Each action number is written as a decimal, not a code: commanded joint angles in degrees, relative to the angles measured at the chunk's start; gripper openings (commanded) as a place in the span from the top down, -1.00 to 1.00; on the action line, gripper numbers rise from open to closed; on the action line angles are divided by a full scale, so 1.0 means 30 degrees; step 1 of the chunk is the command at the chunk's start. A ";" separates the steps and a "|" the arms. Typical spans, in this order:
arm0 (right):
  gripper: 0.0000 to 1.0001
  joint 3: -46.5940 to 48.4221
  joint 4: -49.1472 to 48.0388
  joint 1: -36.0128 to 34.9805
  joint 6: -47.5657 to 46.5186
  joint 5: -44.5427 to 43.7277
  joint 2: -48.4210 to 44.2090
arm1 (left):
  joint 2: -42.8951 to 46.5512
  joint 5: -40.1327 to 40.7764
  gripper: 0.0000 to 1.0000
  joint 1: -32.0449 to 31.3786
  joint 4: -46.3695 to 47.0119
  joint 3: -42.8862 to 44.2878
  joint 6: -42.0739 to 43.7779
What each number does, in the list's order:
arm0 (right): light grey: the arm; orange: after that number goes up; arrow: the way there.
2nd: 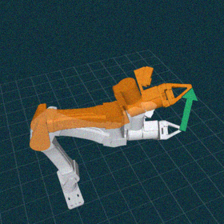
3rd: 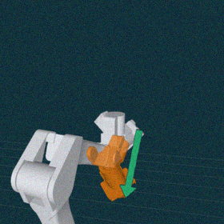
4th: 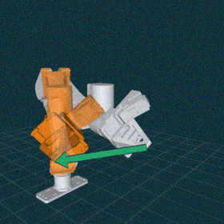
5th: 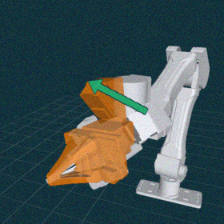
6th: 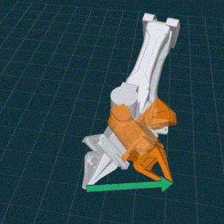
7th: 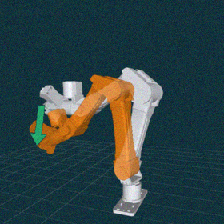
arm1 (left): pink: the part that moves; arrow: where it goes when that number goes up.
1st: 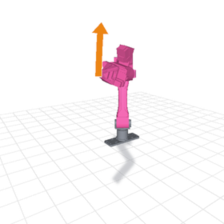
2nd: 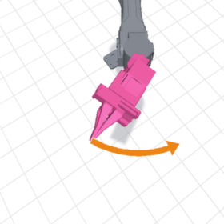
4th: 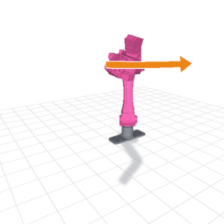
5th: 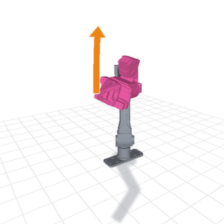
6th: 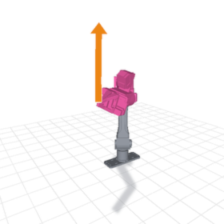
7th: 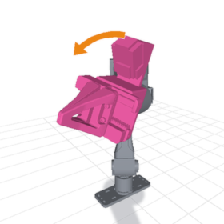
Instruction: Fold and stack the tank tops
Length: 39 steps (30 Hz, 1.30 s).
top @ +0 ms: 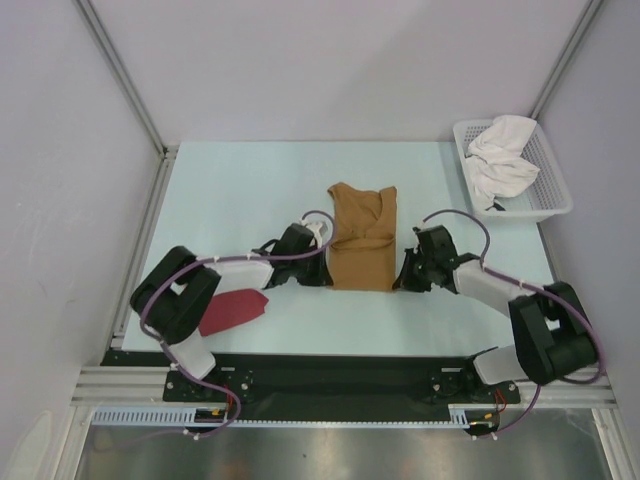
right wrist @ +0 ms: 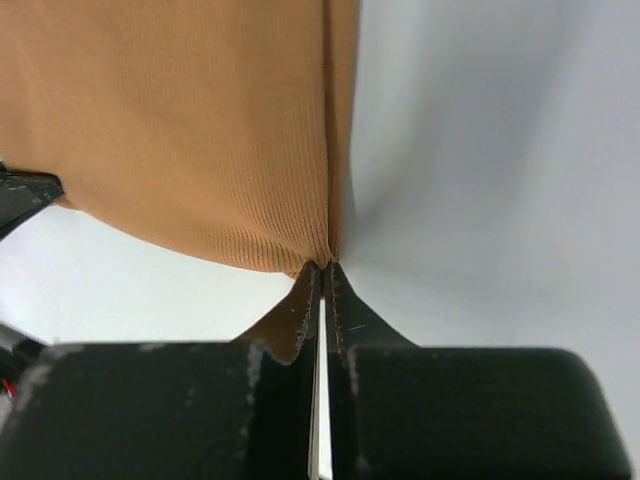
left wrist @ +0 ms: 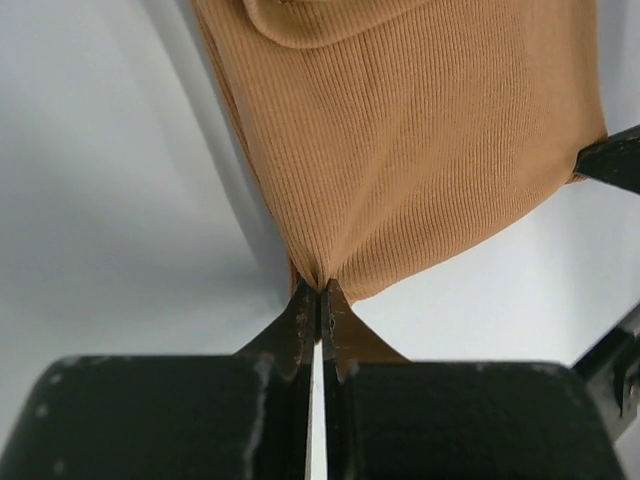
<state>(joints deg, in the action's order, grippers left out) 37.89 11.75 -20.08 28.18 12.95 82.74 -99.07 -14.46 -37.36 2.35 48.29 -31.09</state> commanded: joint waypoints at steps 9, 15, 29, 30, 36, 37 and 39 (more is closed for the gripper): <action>0.70 -0.3662 0.3670 -0.4118 0.3992 -0.2791 -0.8115 | 0.5862 0.2445 0.92 -0.2573 0.0624 -0.6428 -0.2614; 0.22 -0.3844 0.4608 -0.4294 0.3881 -0.3787 -1.1112 | 0.7531 0.3295 0.33 -0.2954 -0.0636 -0.6986 -0.2468; 1.00 -0.3428 -0.6398 -0.4411 0.5014 0.2390 -0.7133 | 1.2925 0.4966 0.07 -0.4537 -0.2020 -0.5786 -0.3493; 1.00 -0.3459 -0.7914 -0.4441 0.5193 0.2798 -0.6173 | 1.2809 0.4386 0.10 -0.4566 -0.1666 -0.5727 -0.3581; 1.00 -0.3050 -1.1525 -0.5494 0.5722 0.2630 -0.3267 | 1.0380 0.3328 0.23 -0.4947 0.1176 -0.5024 -0.4137; 1.00 -0.3050 -1.1939 -0.5699 0.5751 0.2482 -0.2567 | 0.9622 0.3209 0.25 -0.4977 0.1557 -0.4907 -0.4312; 1.00 -0.3195 -1.3135 -0.5935 0.5985 0.2508 -0.1803 | 0.8798 0.3004 0.27 -0.5093 0.2641 -0.4848 -0.4518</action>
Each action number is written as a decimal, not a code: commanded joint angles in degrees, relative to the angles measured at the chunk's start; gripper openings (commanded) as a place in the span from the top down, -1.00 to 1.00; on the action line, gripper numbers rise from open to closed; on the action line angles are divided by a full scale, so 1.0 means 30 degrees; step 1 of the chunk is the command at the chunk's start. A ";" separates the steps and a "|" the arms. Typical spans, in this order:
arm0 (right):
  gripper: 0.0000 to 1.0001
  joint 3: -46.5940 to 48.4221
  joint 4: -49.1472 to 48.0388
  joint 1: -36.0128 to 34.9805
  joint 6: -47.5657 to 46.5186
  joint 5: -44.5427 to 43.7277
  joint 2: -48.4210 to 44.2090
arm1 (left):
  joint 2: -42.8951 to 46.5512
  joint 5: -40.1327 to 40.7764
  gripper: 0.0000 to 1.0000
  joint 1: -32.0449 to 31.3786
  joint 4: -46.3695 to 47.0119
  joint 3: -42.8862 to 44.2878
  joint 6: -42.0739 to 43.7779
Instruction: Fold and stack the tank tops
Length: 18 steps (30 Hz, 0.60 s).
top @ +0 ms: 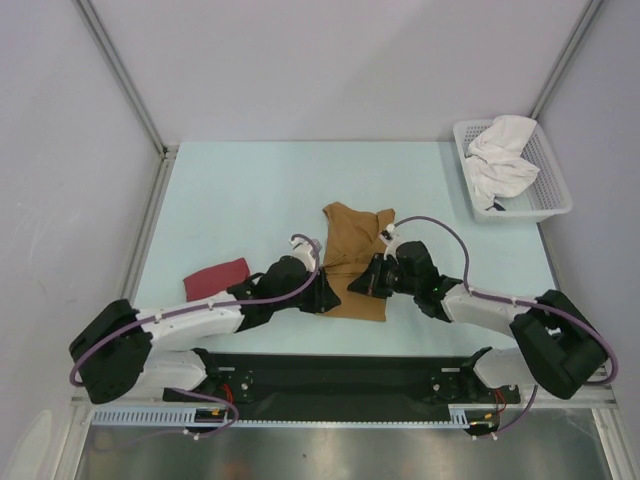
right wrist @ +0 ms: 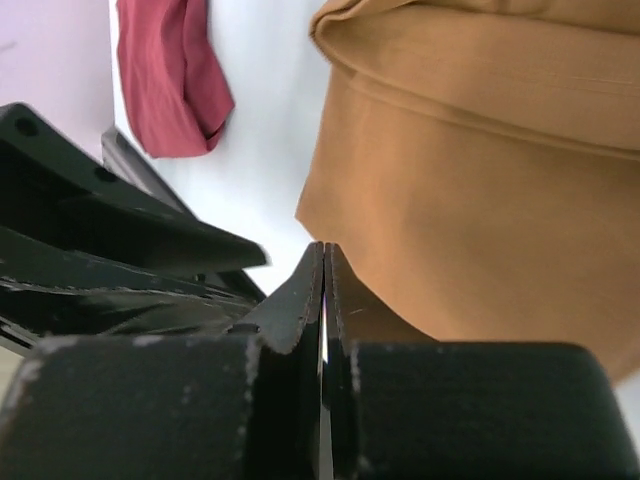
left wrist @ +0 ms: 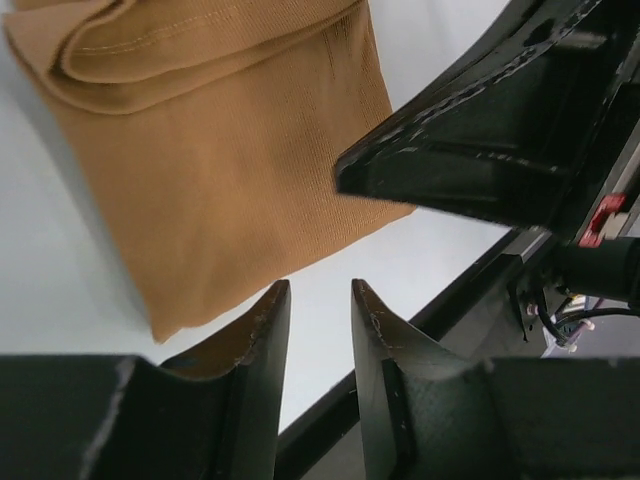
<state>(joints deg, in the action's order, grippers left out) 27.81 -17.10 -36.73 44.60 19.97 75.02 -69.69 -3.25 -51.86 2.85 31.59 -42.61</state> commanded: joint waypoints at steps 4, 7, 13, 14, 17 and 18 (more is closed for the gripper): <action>1.00 -0.0246 -0.5429 -0.0471 0.0720 0.0084 0.2586 | -0.3072 -0.0850 0.33 -0.0293 0.4085 0.0602 -0.0972; 1.00 -0.0422 -0.6279 -0.0442 0.0603 -0.0297 0.4109 | -0.4305 -0.0940 0.35 -0.0322 0.5082 0.0572 -0.1031; 1.00 -0.0745 -0.9032 -0.0003 0.1100 0.0317 0.6982 | -0.6944 -0.0851 0.43 -0.0498 0.6517 0.0017 -0.1498; 1.00 -0.0833 -0.9441 0.0084 0.1158 0.0404 0.7274 | -0.7061 -0.0852 0.43 -0.0469 0.6868 -0.0188 -0.1616; 1.00 -0.1008 -1.0057 0.0553 0.1188 0.0638 0.7920 | -0.7034 -0.0647 0.43 -0.0527 0.6726 -0.0687 -0.1822; 1.00 -0.1038 -1.0235 0.0728 0.1246 0.0784 0.8212 | -0.6888 -0.0589 0.42 -0.0556 0.6638 -0.0775 -0.1764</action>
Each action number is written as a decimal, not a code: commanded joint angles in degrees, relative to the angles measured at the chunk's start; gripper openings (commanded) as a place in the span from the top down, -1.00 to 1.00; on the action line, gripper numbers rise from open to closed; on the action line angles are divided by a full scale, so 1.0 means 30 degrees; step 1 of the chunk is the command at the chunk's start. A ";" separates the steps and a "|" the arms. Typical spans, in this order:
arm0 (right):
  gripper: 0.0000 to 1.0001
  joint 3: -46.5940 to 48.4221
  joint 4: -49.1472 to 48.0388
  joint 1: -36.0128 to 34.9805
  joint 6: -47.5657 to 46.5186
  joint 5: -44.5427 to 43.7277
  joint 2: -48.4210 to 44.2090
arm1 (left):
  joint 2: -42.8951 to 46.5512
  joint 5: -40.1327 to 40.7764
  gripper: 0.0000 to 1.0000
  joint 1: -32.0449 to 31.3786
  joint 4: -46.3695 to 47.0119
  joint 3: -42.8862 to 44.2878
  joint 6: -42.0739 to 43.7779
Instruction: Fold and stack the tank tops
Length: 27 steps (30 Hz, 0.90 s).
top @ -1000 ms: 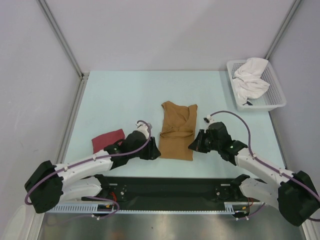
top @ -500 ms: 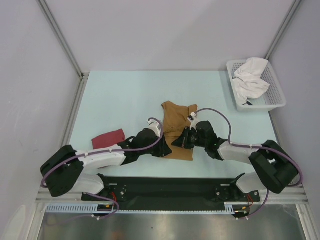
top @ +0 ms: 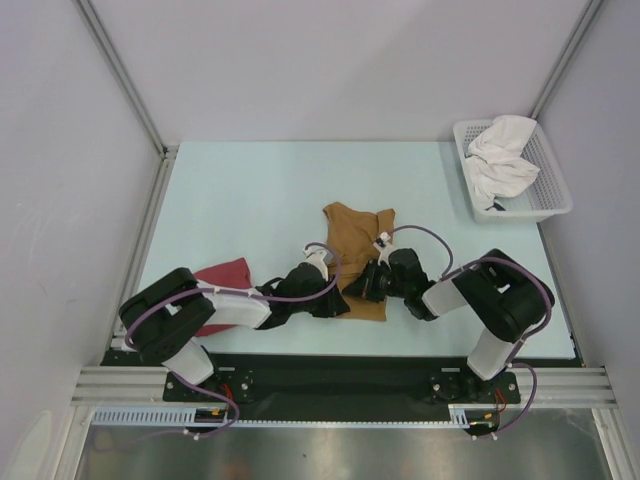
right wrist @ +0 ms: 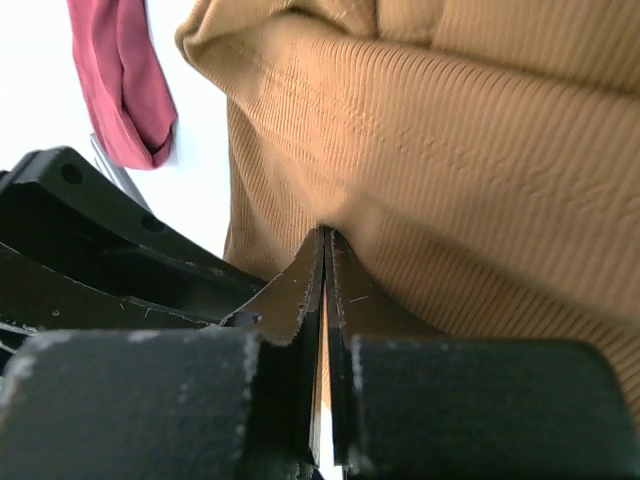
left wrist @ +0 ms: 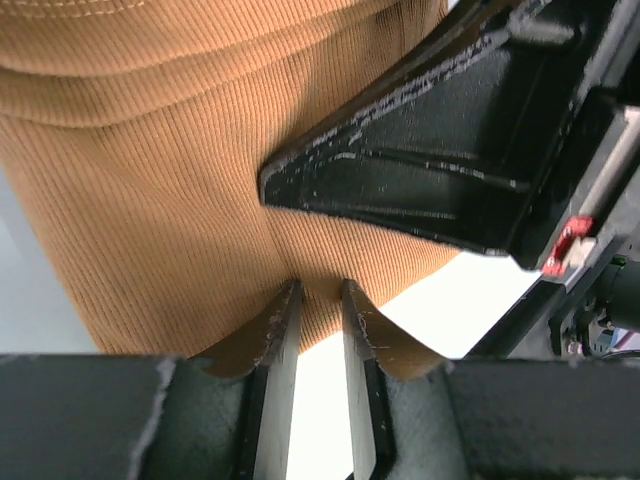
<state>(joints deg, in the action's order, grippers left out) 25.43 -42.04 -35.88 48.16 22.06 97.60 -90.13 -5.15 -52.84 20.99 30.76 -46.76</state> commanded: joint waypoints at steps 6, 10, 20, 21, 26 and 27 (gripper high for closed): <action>1.00 0.0776 -0.1838 0.1587 -0.0114 0.0614 0.1069 | 0.0129 0.0221 0.45 -0.0375 -0.0581 -0.0469 0.0089; 1.00 0.2389 -0.0492 0.2641 -0.0759 0.0701 0.1944 | 0.0423 0.0368 0.46 -0.0463 -0.1253 -0.0469 0.0236; 1.00 0.8566 0.2380 0.4840 -0.1200 0.1551 0.3737 | 0.0891 0.0806 0.46 -0.0551 -0.2163 -0.0557 0.0383; 1.00 0.8893 0.2789 0.4840 -0.1345 0.1551 0.3213 | 0.1066 0.0866 0.46 -0.0551 -0.2193 -0.0615 0.0354; 0.84 1.0157 0.6480 0.5133 -0.2839 0.0996 0.1045 | 0.1886 0.1246 0.39 -0.0580 -0.2895 -0.0470 0.0382; 0.75 0.9837 0.6920 0.5162 -0.3218 0.0908 0.0576 | 0.2468 0.1479 0.29 -0.0580 -0.3128 -0.0411 0.0441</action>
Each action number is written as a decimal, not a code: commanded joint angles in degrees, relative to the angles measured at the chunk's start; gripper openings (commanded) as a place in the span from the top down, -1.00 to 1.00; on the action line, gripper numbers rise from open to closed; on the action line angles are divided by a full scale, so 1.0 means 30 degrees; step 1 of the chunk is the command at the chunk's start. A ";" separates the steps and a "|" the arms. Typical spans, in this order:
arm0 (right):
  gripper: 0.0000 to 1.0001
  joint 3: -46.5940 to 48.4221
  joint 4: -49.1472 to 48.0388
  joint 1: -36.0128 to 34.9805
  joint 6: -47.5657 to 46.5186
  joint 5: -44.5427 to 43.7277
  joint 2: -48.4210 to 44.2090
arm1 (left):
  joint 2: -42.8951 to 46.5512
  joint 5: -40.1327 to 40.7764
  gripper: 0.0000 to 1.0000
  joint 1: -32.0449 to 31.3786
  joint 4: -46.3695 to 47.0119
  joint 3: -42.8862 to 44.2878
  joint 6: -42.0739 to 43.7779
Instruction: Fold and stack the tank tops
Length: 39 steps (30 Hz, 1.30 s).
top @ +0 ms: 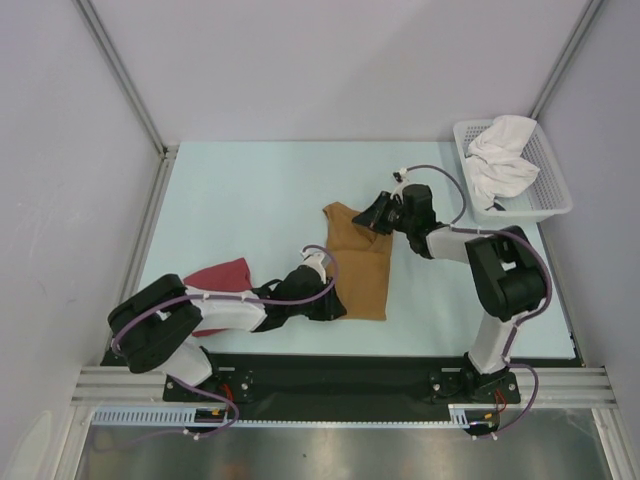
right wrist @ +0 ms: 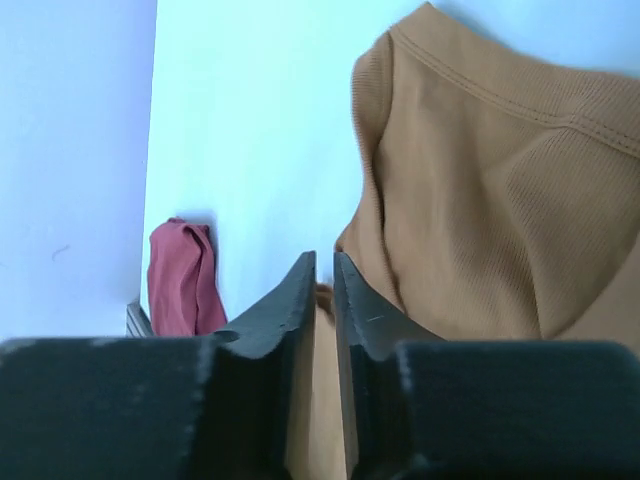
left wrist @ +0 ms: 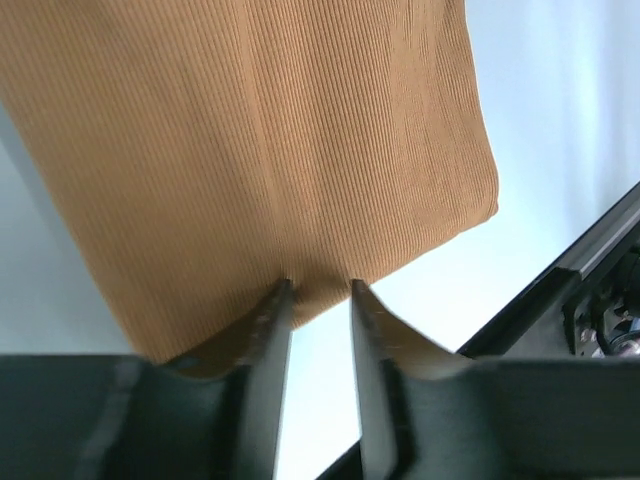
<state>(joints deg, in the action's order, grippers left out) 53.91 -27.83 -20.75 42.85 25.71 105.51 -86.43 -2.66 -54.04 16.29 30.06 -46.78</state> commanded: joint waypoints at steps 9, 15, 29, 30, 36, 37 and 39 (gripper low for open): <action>-0.04 -0.4431 0.8364 -0.0230 -0.2886 -0.3178 -0.9647 | 0.5634 0.3344 -0.45 -0.0151 -0.7127 0.1316 0.1766; -0.67 -0.6484 1.5187 -0.1428 -0.3385 -0.6136 -1.3925 | 0.6342 0.3699 -0.52 -0.0062 -0.9034 0.1025 0.1855; -0.09 -0.9767 1.6312 -0.6147 -0.0192 -0.7575 -1.5838 | 0.4030 0.2702 -0.35 -0.0062 -0.7483 0.0115 0.1708; -0.09 -0.9738 1.6136 -0.6352 -0.0192 -0.7604 -1.5662 | 0.3823 0.2615 -0.30 -0.0062 -0.7366 0.0144 0.1766; -0.13 -0.9328 1.4699 -0.6705 -0.0543 -0.7371 -1.4870 | 0.3060 0.2233 -0.20 -0.0062 -0.6663 0.0291 0.1796; -0.13 -0.9211 1.4669 -0.6676 -0.0601 -0.7428 -1.4724 | 0.2972 0.2204 -0.16 -0.0062 -0.6662 0.0378 0.1796; -0.12 -0.8977 1.4581 -0.6676 -0.0777 -0.7429 -1.4169 | 0.2738 0.2145 -0.10 -0.0062 -0.6662 0.0496 0.1825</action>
<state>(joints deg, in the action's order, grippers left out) 24.62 18.55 -40.45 40.93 4.32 61.36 -76.71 5.21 -54.24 -3.97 30.52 -42.35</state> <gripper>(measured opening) 0.565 0.564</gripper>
